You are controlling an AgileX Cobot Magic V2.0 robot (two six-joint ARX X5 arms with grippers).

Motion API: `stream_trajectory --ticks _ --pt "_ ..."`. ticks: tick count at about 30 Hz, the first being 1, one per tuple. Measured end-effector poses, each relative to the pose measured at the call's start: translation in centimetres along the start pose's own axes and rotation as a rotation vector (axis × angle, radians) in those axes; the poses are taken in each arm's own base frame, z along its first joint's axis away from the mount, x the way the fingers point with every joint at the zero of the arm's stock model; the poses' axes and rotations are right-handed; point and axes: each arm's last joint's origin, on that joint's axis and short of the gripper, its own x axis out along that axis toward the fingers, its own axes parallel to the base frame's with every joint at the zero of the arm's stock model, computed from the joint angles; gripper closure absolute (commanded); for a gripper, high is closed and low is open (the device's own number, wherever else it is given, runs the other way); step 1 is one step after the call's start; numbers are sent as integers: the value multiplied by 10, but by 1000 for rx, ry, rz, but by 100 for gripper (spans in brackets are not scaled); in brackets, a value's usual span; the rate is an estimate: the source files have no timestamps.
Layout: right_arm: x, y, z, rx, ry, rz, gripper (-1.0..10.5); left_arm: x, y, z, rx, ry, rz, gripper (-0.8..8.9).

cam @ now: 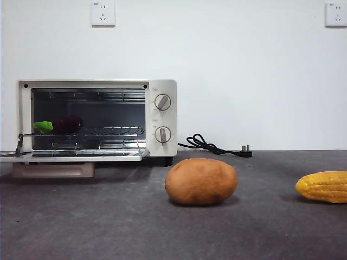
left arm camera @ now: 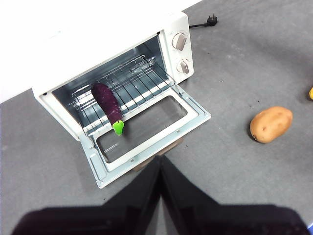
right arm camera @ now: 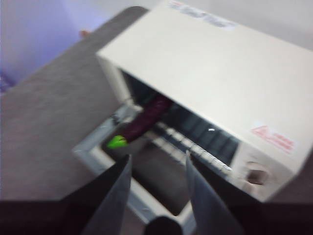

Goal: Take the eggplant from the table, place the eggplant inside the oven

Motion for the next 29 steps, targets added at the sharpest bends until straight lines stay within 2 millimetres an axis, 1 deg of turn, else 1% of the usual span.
stream_trajectory --ticks 2,5,6,10,12,14,17,19,21,22,24,26,29 --pt "-13 2 4 -1 -24 39 757 0 0 0 -9 -3 0 819" --pt "-44 7 11 -8 -82 54 758 0 0 0 -23 -4 0 819" --pt "-58 9 13 -11 -109 55 758 0 0 1 -26 -6 1 819" --pt "-101 13 19 -23 -190 55 760 0 0 4 -40 -37 4 819" --pt "-121 13 20 -24 -229 51 761 0 0 4 -47 -36 4 819" --pt "-139 13 21 -29 -262 64 761 0 0 4 -49 -36 4 819" --pt "-173 14 20 -42 -324 107 763 0 0 4 -54 -36 4 819" --pt "-199 15 17 -52 -357 135 770 0 0 4 -54 -37 4 819" --pt "-222 17 13 -65 -364 177 806 0 0 4 -55 -38 4 819" --pt "-230 18 10 -68 -358 196 825 0 0 4 -55 -39 4 819" --pt "-241 19 4 -73 -329 210 826 0 1 4 -55 -42 4 819" --pt "-245 19 -3 -75 -292 206 824 0 1 4 -56 -43 4 819" --pt "-243 19 -15 -73 -216 204 824 0 1 4 -56 -44 4 819"
